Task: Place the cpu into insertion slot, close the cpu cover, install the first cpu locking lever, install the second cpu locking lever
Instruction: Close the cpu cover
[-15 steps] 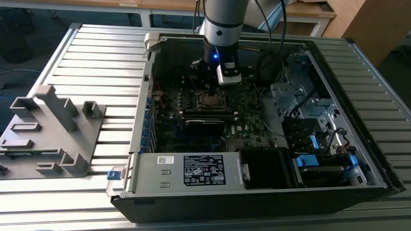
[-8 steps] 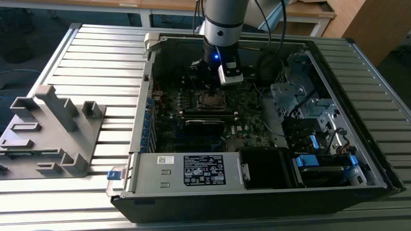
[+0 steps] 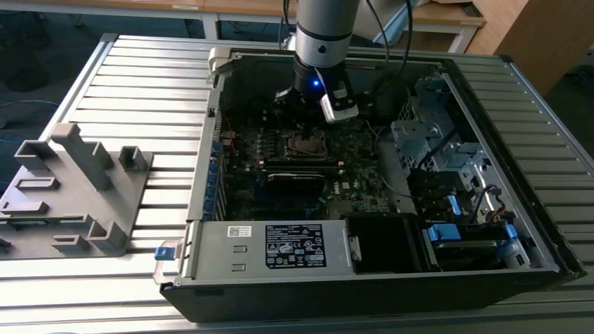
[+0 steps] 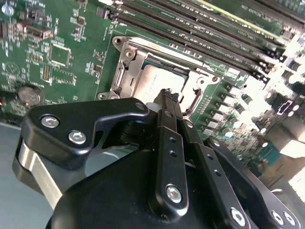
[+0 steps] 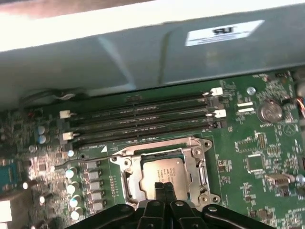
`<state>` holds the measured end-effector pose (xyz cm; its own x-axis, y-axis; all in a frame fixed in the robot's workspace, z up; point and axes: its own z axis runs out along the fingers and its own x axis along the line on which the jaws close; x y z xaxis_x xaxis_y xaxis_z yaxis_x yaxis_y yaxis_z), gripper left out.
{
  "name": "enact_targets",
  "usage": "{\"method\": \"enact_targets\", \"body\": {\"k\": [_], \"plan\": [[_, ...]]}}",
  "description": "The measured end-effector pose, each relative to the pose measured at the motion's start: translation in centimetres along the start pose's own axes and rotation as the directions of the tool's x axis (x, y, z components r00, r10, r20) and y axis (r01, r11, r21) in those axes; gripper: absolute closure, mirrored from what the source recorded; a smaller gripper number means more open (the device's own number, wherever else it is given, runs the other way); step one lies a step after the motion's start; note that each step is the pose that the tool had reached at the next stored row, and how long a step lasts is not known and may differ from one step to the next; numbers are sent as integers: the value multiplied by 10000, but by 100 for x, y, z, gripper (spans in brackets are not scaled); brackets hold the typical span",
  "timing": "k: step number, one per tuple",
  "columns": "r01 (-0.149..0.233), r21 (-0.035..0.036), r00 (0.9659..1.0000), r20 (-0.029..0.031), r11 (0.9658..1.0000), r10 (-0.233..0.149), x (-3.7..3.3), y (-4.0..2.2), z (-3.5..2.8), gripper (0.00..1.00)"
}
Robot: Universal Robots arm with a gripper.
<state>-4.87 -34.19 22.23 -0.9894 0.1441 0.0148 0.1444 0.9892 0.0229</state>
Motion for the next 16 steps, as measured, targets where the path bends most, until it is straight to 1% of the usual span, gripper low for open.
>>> {"method": "enact_targets", "body": {"k": [2, 5, 8, 9, 11, 12, 16], "plan": [[293, 3, 9996, -7, 9996, -293, 0, 0, 2, 89], [698, 8, 9976, -17, 9976, -698, 0, 0, 4, 89], [740, 8, 9973, -18, 9973, -740, 1, 0, 4, 89], [747, 4, 9972, -9, 9972, -747, 4, 0, 5, 89], [841, -21, 9965, 36, 9965, -841, 4, -1, 6, 89], [895, -28, 9960, 48, 9960, -894, 4, -1, 7, 89], [924, -26, 9957, 48, 9957, -924, 5, -2, 6, 89]]}}
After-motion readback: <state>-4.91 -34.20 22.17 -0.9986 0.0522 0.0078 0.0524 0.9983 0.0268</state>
